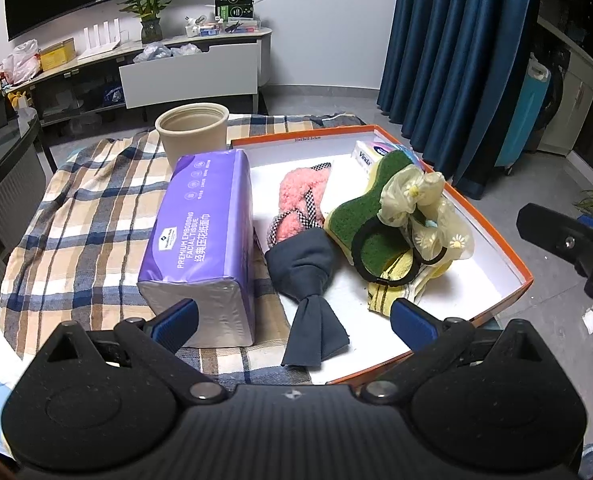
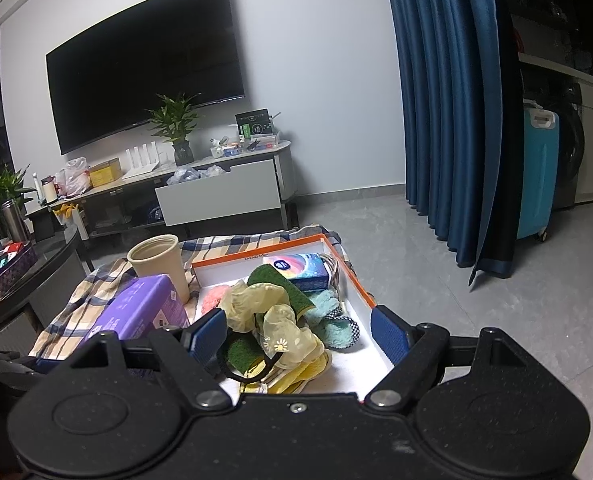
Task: Organize soft objects
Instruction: 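Withdraw both open grippers from the box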
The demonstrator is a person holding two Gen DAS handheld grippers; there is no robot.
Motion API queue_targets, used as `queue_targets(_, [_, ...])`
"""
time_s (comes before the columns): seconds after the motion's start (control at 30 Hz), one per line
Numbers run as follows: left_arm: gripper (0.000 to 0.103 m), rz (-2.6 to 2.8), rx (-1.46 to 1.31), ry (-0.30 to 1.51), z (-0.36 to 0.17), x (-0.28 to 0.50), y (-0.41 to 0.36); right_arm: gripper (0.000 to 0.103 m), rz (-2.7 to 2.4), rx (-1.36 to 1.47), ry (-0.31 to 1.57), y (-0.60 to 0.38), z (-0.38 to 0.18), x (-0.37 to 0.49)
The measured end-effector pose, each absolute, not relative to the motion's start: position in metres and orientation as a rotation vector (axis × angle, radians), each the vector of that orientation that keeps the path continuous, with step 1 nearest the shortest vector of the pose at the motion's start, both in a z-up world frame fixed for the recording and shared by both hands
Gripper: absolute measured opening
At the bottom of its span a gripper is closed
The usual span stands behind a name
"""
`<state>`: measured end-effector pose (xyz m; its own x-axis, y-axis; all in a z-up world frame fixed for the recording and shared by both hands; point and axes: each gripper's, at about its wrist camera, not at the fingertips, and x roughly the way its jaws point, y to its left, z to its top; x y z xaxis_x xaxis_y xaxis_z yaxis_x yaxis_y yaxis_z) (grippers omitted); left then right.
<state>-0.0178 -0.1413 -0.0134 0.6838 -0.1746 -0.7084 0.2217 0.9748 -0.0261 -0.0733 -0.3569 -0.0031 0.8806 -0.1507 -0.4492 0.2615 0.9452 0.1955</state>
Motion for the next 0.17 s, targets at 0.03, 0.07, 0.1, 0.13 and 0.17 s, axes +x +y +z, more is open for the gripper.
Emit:
queue_targets(0.03, [0.103, -0.221, 0.066, 0.788, -0.014, -0.0175, -0.1417, 0.093, -0.22, 0.256, 0.448, -0.357, -0.0035, -0.0723])
queue_targets(0.07, [0.103, -0.222, 0.067, 0.79, -0.0145, -0.0172, -0.1421, 0.093, -0.223, 0.258, 0.451, -0.3572, -0.0043, -0.0712])
queue_targets(0.1, [0.103, -0.224, 0.067, 0.793, -0.0152, -0.0166, -0.1425, 0.093, -0.225, 0.26, 0.453, -0.3574, -0.0047, -0.0701])
queue_targets(0.13, [0.103, -0.229, 0.066, 0.795, -0.0159, -0.016, -0.1427, 0.093, -0.226, 0.263, 0.456, -0.3575, -0.0051, -0.0691])
queue_targets(0.17, [0.103, -0.232, 0.064, 0.799, -0.0165, -0.0154, -0.1425, 0.093, -0.227, 0.264, 0.458, -0.3573, -0.0054, -0.0683])
